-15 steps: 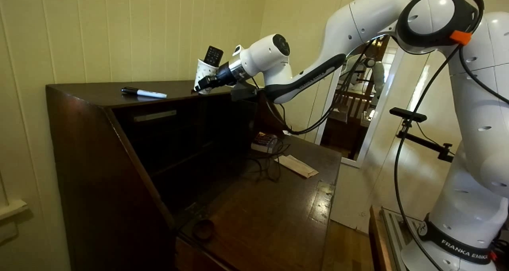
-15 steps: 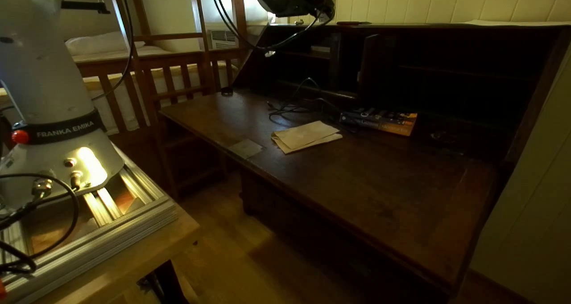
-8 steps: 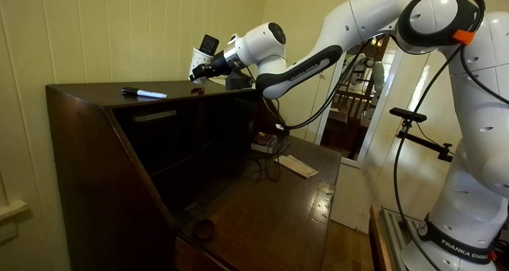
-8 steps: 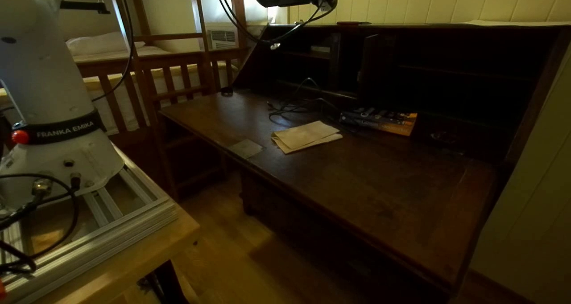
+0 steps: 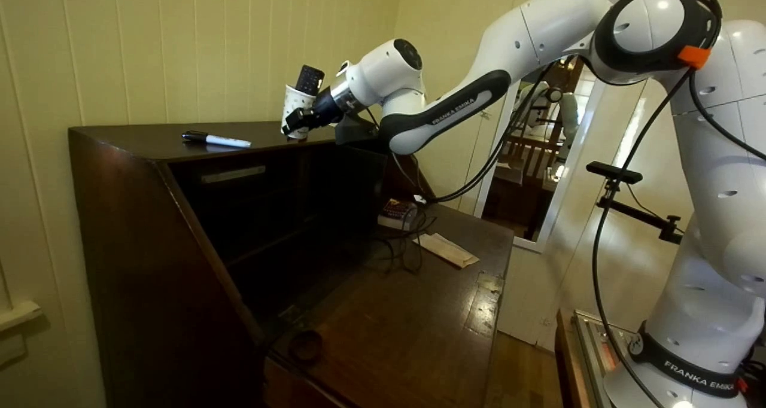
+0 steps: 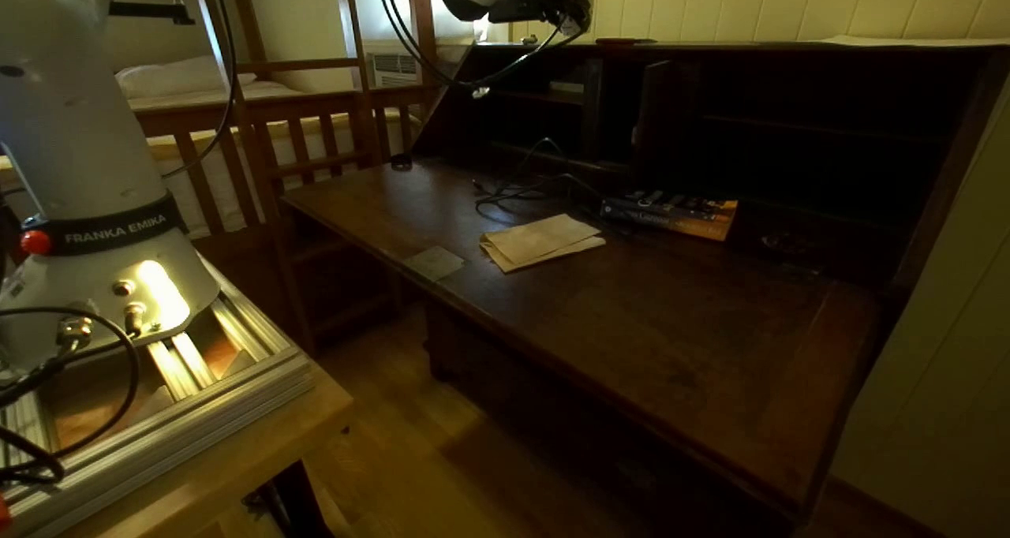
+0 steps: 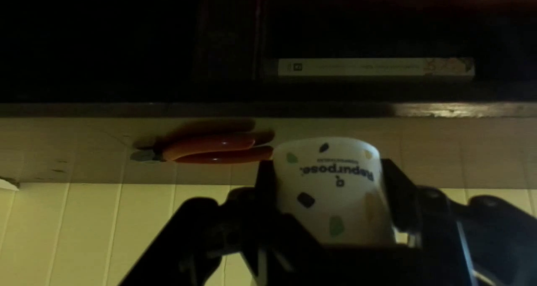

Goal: Put the cup on the top of the cabinet

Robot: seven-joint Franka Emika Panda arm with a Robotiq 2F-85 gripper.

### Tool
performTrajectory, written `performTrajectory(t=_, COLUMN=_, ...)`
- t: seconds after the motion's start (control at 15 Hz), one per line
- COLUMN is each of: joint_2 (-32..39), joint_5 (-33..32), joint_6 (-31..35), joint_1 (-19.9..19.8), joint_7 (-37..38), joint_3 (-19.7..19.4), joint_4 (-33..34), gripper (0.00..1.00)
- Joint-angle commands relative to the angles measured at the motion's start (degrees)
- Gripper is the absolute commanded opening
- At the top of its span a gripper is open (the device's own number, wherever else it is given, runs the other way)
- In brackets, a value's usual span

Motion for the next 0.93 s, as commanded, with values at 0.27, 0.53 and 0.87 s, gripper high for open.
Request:
performTrajectory(t=0.27, joint_2=4.2, joint_5=33.0, joint_6=-11.3, joint_1=6.9, joint_7=-33.5, joint_3=-3.0, joint_4=10.5, gripper=0.38)
performTrajectory(t=0.53, joint_2=7.6, joint_5=39.7, joint_6=-19.0, joint_1=9.2, joint_7=-42.3, joint_3=-5.0, joint_4=19.4, gripper=0.38)
performTrajectory(t=0.87, joint_2=11.5, joint_5=42.6, joint_6=-25.9, joint_1=10.9, joint_7=-45.9, joint_3=-6.2, joint_4=26.9, gripper=0.38)
